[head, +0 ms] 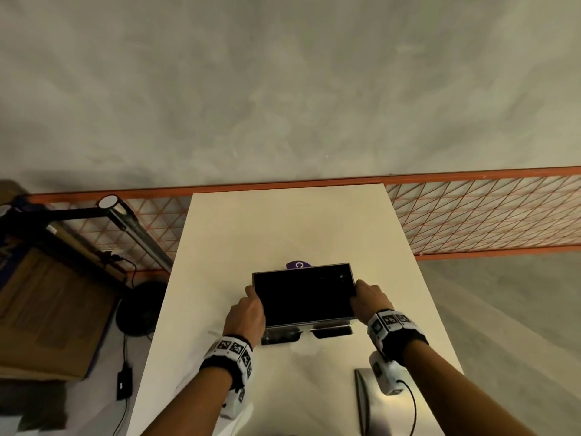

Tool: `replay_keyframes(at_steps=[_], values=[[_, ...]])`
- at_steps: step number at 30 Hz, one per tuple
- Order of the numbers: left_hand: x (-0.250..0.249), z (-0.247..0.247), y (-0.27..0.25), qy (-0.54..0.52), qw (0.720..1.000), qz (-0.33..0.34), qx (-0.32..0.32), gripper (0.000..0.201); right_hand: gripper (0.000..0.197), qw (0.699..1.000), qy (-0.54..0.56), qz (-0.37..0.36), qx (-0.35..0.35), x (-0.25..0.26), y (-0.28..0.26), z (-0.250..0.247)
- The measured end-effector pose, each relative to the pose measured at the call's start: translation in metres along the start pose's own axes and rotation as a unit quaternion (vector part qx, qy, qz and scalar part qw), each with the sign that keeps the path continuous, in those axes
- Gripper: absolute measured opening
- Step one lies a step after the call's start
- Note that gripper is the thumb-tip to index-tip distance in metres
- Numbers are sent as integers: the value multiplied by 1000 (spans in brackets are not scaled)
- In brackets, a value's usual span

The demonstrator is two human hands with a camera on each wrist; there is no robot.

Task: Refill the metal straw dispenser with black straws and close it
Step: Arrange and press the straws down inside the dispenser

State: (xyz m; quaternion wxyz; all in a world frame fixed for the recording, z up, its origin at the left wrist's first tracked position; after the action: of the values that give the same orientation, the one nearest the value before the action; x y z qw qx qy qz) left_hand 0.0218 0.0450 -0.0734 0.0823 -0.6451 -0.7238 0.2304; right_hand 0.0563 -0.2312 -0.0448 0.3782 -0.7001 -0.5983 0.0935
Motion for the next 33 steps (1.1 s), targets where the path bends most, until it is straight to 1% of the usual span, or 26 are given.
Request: replay_keyframes(at_steps=[1,2,3,4,5,6,8,9,11,16,18,21,24,29,33], values=[[1,2,-1,5,1000,-3,-1,30,11,999,4,-3,-45,4,-6,-4],[2,5,-2,9,1000,-5,-1,32,14,994,19,-25,-103,11,-12,-7],[3,7,-3,13,1000,-7,0,34,18,985,44,-61,-154,21,-20,-9],[3,9,-4,19,1000,-8,0,37,21,976,73,-98,-182,32,-26,-7],[3,9,-3,30,1000,-9,-2,39,24,971,104,-122,-177,42,-26,-1],[3,9,-3,40,999,-9,-1,41,29,972,131,-124,-149,47,-22,9],[2,9,-2,46,999,-7,3,44,43,978,169,-84,-84,49,-4,28],[3,9,-2,43,999,-5,6,45,50,979,185,-57,-64,47,5,35],[2,8,-3,35,999,-5,14,47,59,976,213,-15,-46,43,17,40],[4,8,-3,16,1000,-7,22,48,56,967,250,30,-24,41,39,38],[4,8,-3,5,1000,-6,22,47,58,968,247,29,-21,42,43,39],[4,9,-2,-2,1000,-6,23,46,60,974,221,23,-36,40,43,41],[5,11,-1,0,1000,-3,24,48,55,977,206,15,-46,38,43,43],[6,13,-1,10,1000,3,22,48,45,962,268,35,-24,37,51,37],[6,12,-1,8,1000,1,26,50,43,961,275,33,-23,38,52,36]])
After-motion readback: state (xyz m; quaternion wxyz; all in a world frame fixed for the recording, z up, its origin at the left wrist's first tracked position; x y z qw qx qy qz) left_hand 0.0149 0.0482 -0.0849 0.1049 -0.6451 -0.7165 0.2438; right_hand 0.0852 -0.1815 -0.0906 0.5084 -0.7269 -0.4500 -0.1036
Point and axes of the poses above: each hand's wrist, its own y-axis towards the middle knuckle, its own z-axis out of the palm, x = y × z, the point moved 6 cm from there along y, towards the middle knuckle, and after that the axes turned 12 degrees about x, right-handed, at the moved point
